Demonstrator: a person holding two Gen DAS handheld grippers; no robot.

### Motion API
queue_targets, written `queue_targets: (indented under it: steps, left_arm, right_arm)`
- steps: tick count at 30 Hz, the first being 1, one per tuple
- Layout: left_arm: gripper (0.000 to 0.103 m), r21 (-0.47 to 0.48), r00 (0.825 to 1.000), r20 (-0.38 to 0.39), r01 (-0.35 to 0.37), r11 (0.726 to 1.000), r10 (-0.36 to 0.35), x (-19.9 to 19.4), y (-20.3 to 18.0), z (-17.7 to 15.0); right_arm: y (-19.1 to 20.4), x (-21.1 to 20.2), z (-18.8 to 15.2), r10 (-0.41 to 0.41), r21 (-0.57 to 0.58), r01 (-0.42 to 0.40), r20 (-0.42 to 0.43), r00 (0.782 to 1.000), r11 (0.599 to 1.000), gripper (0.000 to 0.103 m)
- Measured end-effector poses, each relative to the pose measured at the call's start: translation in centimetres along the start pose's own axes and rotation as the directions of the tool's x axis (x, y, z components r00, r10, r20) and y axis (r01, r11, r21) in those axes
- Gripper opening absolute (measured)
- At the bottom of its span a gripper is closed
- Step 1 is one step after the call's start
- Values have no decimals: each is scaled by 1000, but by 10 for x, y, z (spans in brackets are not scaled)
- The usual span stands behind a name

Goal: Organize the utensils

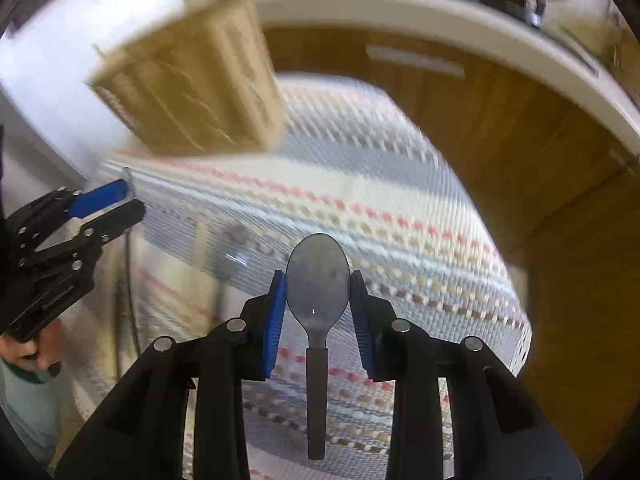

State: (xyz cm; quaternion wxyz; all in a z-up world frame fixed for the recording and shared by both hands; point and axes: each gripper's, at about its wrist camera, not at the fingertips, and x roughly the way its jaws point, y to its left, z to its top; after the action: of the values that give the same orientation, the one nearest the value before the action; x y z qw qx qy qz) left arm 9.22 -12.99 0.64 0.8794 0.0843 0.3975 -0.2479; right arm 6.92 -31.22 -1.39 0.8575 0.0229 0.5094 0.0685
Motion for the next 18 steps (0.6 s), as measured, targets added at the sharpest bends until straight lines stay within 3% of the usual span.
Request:
queue_targets:
  steps: [4, 8, 13, 16, 18]
  left_arm:
    - [34, 14, 987, 161, -15, 1000, 13, -52, 0, 12]
    - [34, 4, 953, 299, -58, 998, 55, -96, 18, 30]
    - [34, -32, 873, 472, -124, 992, 125, -143, 34, 61]
    - [34, -61, 812, 553, -185, 981, 187, -157, 41, 82]
    - [34, -89, 777, 588, -213, 973, 223, -158, 47, 94]
  right_arm:
    - [19, -33, 4, 111, -71, -102, 146, 983, 992, 29]
    - [32, -69, 17, 202, -121, -175, 266, 943, 977, 29]
    - [59, -118, 47, 305, -183, -247, 460, 834, 952, 29]
    - [67, -142, 64, 301, -186, -237, 565, 768, 953, 29]
    - [68, -148, 78, 283, -175, -223, 616, 735, 959, 29]
